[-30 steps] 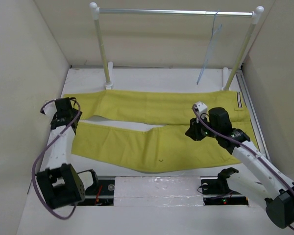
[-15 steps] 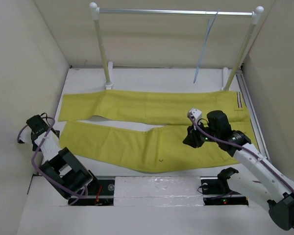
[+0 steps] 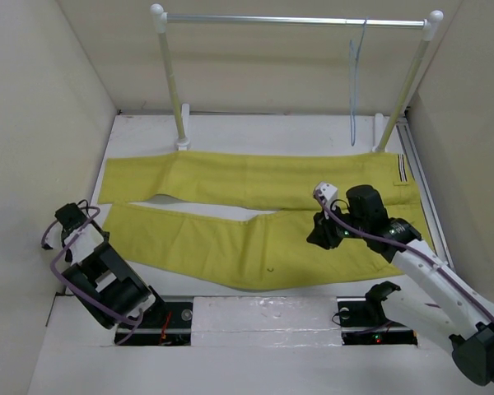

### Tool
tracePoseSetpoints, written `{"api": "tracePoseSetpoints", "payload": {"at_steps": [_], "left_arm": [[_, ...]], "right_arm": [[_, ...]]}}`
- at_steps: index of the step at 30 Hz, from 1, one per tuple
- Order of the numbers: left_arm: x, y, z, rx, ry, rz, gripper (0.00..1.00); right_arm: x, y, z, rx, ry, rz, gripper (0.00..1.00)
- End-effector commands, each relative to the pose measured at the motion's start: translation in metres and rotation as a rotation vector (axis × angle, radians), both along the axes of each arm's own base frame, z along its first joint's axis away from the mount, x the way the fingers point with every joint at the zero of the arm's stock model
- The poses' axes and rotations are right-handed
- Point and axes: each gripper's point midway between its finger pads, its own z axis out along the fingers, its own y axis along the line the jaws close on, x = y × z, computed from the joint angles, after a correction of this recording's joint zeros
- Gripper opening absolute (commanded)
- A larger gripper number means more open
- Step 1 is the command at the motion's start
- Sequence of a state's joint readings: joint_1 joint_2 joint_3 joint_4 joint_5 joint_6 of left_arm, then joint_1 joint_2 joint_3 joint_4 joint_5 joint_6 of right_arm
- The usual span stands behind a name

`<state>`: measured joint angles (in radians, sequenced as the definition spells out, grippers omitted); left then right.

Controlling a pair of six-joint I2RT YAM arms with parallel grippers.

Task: Place the trousers on the hanger
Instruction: Flatten out the trousers at the center of the board.

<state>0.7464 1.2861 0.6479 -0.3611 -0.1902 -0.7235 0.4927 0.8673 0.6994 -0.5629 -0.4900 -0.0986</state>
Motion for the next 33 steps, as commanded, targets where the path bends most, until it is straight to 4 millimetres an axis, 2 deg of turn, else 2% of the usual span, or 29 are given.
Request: {"api": "tracePoseSetpoints", "payload": {"at_steps": [1, 3, 5, 6, 8, 9, 10, 11, 16, 19, 21, 22, 23, 24, 25, 26, 29, 31, 33], "left_arm": [[-0.004, -0.007, -0.010, -0.014, -0.005, 0.008, 0.41], [-0.006, -0.009, -0.020, -0.024, -0.002, 0.013, 0.41], [-0.001, -0.014, -0.024, -0.028, 0.016, -0.007, 0.42], [-0.001, -0.011, -0.023, -0.013, 0.024, 0.003, 0.41], [0.000, -0.010, -0.023, -0.014, 0.025, -0.005, 0.29], [0.003, -0.010, -0.023, -0.013, 0.010, -0.014, 0.20], [0.005, -0.011, -0.023, -0.015, 0.001, -0.027, 0.06], [0.007, -0.011, -0.021, -0.011, -0.007, -0.046, 0.03], [0.017, -0.008, -0.015, 0.004, -0.040, -0.080, 0.00], [0.022, -0.011, -0.007, 0.005, -0.076, -0.107, 0.00], [0.031, -0.010, 0.018, 0.034, -0.146, -0.131, 0.00], [0.039, -0.011, 0.044, 0.062, -0.212, -0.149, 0.00], [0.040, -0.010, 0.056, 0.094, -0.245, -0.151, 0.00], [0.045, -0.011, 0.078, 0.109, -0.290, -0.163, 0.00], [0.047, -0.015, 0.091, 0.114, -0.305, -0.174, 0.00], [0.053, -0.026, 0.101, 0.119, -0.306, -0.212, 0.00], [0.056, -0.032, 0.132, 0.147, -0.360, -0.225, 0.00], [0.061, -0.035, 0.146, 0.162, -0.385, -0.254, 0.00], [0.069, -0.037, 0.167, 0.225, -0.400, -0.306, 0.00]], "right_arm": [[0.009, 0.008, 0.025, 0.031, -0.071, 0.020, 0.30], [0.009, 0.008, 0.029, 0.036, -0.075, 0.020, 0.30], [0.010, 0.008, 0.036, 0.043, -0.092, 0.015, 0.30], [0.010, 0.007, 0.037, 0.042, -0.091, 0.011, 0.30], [0.011, 0.005, 0.038, 0.033, -0.097, 0.000, 0.31], [0.011, 0.004, 0.039, 0.033, -0.101, -0.004, 0.30], [0.011, 0.004, 0.039, 0.037, -0.098, -0.012, 0.31], [0.012, 0.004, 0.040, 0.038, -0.097, -0.017, 0.31], [0.010, 0.006, 0.050, 0.068, -0.106, -0.019, 0.31], [0.012, -0.003, 0.052, 0.046, -0.114, -0.060, 0.31], [0.017, -0.014, 0.048, 0.001, -0.119, -0.123, 0.36], [0.020, -0.024, 0.043, -0.024, -0.102, -0.181, 0.50], [0.021, -0.026, 0.040, -0.034, -0.100, -0.191, 0.50], [0.020, -0.029, 0.035, -0.040, -0.080, -0.208, 0.55], [0.023, -0.035, 0.031, -0.040, -0.056, -0.248, 0.63], [0.021, -0.037, 0.020, -0.043, -0.023, -0.256, 0.66], [0.027, -0.049, 0.012, -0.036, 0.024, -0.317, 0.70], [0.028, -0.054, 0.009, -0.067, 0.087, -0.367, 0.70], [0.040, -0.071, 0.012, -0.109, 0.102, -0.464, 0.69]]}}
